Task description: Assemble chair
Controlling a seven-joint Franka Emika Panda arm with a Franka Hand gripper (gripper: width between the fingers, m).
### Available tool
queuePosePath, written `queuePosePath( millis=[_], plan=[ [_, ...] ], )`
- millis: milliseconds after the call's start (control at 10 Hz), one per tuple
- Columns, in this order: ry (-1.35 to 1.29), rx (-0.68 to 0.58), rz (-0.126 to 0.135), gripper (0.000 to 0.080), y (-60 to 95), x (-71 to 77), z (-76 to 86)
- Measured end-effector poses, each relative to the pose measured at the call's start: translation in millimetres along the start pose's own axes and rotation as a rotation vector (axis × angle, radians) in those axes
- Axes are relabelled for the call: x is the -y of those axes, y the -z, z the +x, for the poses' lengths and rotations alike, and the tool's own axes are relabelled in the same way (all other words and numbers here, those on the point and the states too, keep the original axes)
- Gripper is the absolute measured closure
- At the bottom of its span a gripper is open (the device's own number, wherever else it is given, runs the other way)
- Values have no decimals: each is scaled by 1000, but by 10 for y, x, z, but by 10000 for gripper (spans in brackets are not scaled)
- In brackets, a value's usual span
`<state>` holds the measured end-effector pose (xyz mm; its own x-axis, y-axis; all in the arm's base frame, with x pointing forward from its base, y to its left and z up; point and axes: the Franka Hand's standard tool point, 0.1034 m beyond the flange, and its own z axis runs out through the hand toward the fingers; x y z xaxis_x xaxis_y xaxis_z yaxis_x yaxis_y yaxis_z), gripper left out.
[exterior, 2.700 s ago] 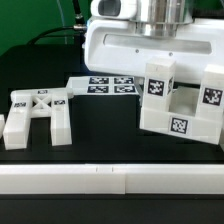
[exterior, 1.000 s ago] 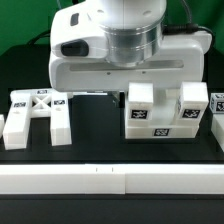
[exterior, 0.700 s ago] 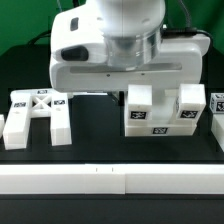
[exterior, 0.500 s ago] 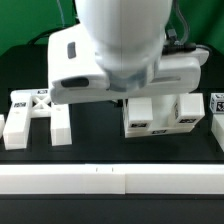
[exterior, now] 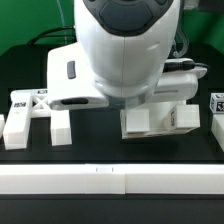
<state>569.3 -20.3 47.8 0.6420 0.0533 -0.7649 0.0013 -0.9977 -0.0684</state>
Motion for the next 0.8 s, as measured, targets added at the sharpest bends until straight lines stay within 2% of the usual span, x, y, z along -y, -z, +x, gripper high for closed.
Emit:
queuePosePath(
  millis=[300,400,800],
  plan=[
    [-2,4,2,764,-61,5,-24],
    [-16,67,6,764,-156,5,-66],
    [-37,61,7,764,-216,3,-70]
  ],
)
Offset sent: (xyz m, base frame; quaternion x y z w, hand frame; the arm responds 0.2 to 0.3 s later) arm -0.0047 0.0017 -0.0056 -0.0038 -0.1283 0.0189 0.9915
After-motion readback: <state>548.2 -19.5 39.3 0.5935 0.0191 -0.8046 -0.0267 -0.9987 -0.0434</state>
